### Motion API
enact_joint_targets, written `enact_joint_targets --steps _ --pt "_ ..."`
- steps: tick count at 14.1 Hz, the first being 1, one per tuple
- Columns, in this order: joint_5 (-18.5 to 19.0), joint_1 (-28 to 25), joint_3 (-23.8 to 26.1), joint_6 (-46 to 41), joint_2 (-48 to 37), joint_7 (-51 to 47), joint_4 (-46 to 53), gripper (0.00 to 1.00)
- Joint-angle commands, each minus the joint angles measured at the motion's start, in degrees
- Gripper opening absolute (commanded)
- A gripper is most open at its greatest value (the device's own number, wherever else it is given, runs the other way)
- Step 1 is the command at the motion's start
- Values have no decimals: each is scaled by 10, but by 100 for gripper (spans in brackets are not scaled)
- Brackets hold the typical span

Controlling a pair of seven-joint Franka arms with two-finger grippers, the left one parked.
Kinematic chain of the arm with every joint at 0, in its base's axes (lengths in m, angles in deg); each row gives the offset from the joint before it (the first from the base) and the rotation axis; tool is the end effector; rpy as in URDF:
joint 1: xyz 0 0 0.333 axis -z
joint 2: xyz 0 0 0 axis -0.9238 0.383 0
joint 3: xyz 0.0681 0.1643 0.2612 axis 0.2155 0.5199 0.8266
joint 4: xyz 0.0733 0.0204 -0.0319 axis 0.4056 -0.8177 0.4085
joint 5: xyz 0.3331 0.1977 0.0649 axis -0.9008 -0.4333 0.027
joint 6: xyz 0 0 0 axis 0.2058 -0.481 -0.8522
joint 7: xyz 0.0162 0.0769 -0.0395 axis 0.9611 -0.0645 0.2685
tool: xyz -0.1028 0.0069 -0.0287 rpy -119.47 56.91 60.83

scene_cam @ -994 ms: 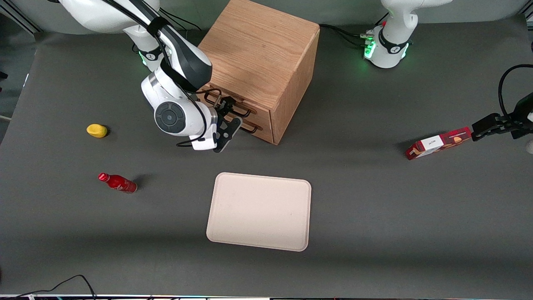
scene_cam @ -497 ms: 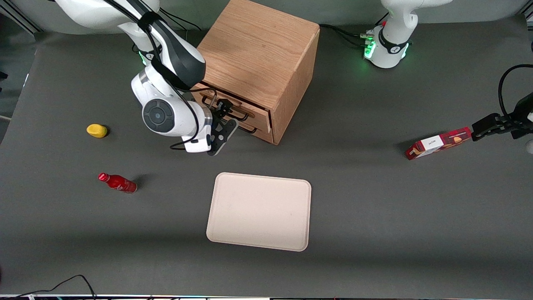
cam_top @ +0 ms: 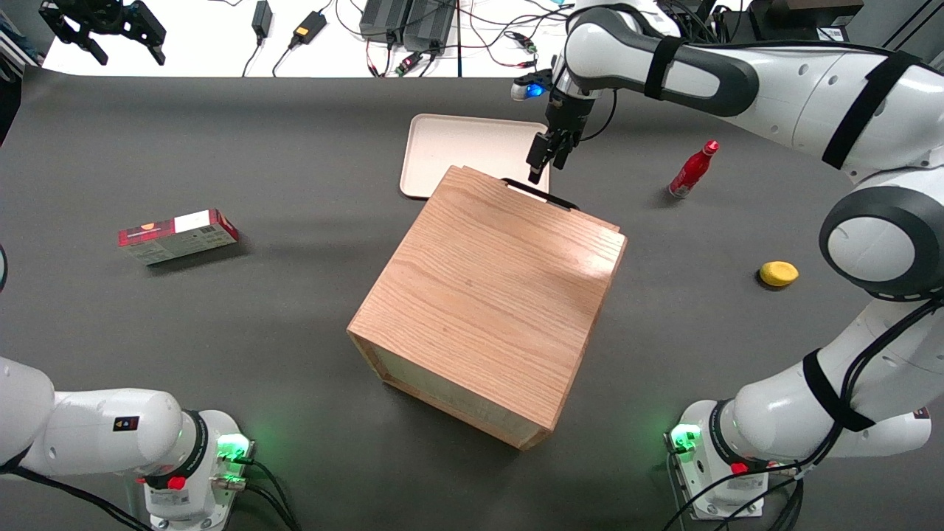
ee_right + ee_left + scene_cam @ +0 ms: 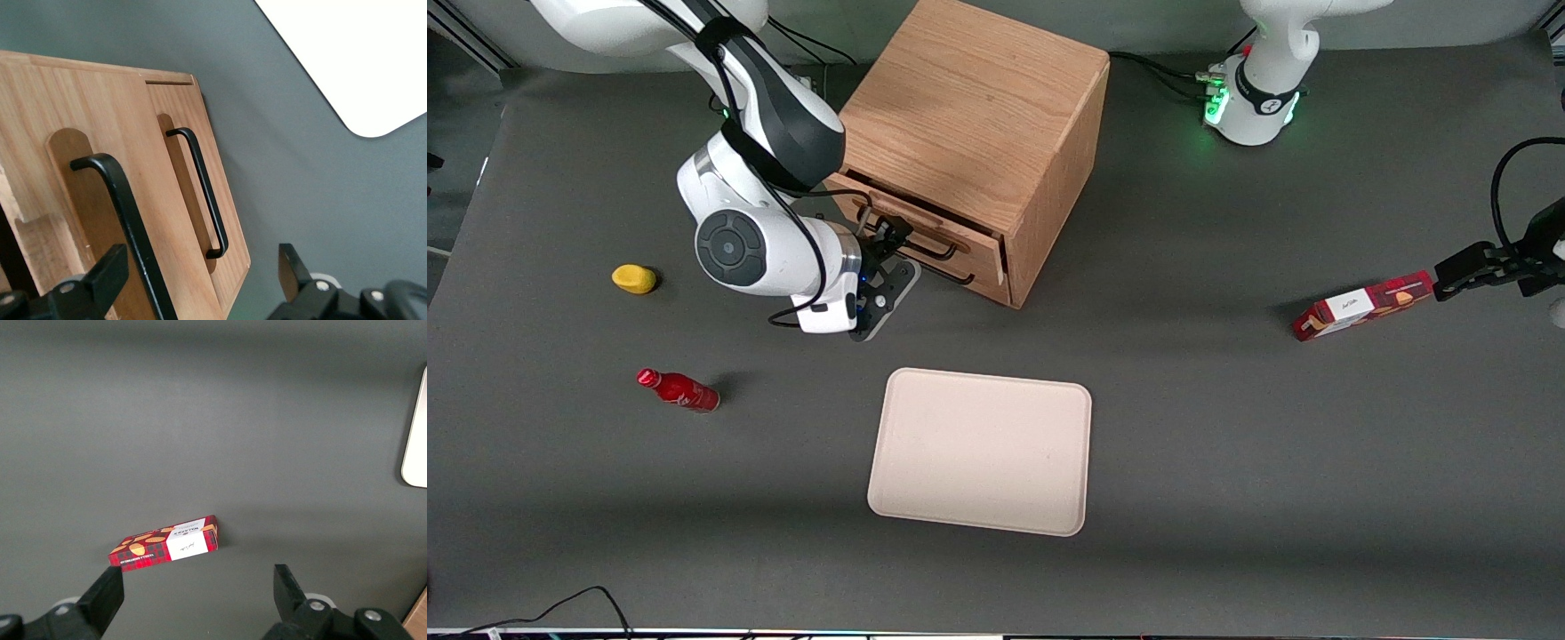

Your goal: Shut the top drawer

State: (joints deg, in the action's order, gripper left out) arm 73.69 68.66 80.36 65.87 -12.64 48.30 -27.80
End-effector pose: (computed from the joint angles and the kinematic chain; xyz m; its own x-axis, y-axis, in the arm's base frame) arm 0.5391 0.3175 0.4142 0.6805 0.7220 -0.1251 0.6351 -0.6663 -0.3907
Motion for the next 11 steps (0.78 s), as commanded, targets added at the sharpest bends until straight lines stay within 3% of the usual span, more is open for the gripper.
enact_joint_targets --steps 1,3,8,11 --pt "16 5 -2 -13 -14 -45 9 100" --pt "64 6 -4 -13 -21 -89 21 100" --pt "77 5 -85 -12 -68 -177 24 100" --pt "123 6 -136 -11 -97 -241 39 100"
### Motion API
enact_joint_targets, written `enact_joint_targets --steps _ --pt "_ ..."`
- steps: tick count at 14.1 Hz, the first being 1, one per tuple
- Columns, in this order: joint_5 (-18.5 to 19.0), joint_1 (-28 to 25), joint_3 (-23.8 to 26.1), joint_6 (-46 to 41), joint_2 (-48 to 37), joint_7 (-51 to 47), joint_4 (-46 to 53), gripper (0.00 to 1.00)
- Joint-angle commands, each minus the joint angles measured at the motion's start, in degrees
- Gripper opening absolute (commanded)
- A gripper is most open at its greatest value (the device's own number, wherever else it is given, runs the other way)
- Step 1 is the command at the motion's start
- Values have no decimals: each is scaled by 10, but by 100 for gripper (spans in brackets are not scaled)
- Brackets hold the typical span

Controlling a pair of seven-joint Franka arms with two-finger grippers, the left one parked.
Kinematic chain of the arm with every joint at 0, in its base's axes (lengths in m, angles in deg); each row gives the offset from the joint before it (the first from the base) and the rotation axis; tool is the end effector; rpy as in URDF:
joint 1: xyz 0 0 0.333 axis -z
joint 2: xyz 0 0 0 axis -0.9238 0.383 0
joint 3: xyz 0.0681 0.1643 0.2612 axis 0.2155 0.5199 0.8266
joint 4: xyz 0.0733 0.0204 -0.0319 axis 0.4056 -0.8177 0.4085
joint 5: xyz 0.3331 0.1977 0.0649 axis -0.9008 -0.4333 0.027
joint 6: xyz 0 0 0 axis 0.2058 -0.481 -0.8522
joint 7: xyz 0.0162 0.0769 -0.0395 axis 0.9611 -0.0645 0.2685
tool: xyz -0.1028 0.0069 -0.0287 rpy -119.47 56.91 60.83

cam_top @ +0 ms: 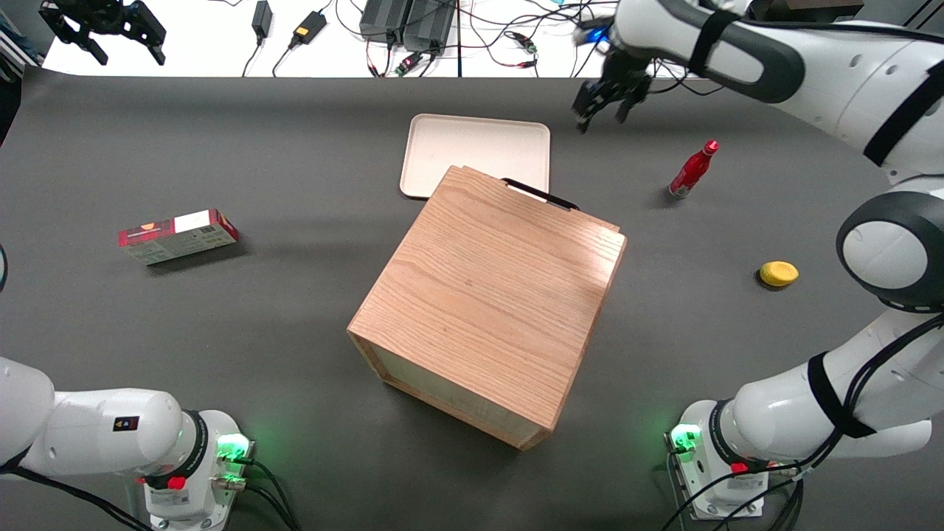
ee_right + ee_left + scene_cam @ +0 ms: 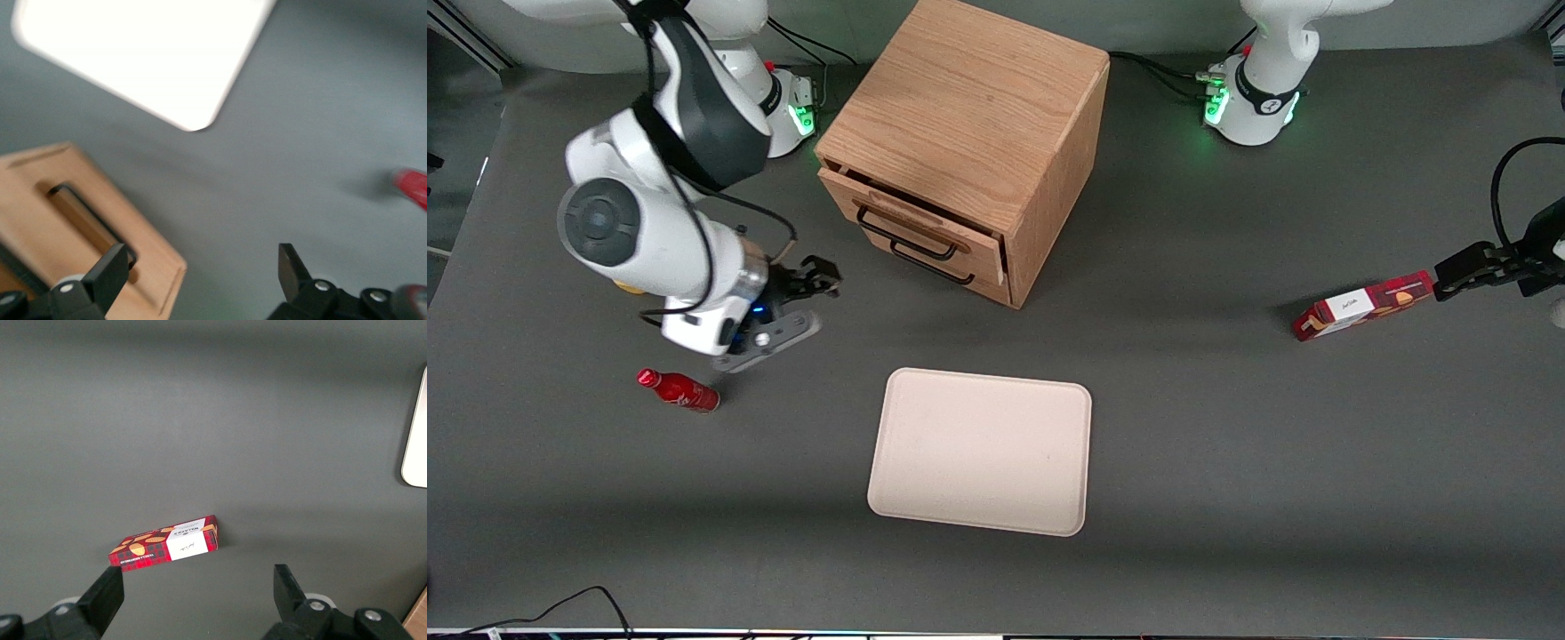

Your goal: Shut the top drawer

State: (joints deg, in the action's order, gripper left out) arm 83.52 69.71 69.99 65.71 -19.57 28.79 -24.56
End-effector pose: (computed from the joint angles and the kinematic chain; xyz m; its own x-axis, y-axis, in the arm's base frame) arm 0.5908 0.2030 0.4882 0.9503 0.2967 -0.0942 0.2900 -0.9538 -0.0792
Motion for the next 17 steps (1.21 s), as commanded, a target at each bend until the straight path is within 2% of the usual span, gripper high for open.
enact_joint_targets --steps 1,7,11,14,17 --pt "24 -6 -60 -9 -43 -47 7 100" --pt "17 -6 -181 -21 -119 -37 -2 100" --pt "10 -1 -223 -37 -138 -36 -6 100" --pt "-13 -1 -253 -48 -151 3 -28 100" --pt "-13 -1 -256 -48 -156 1 -38 100"
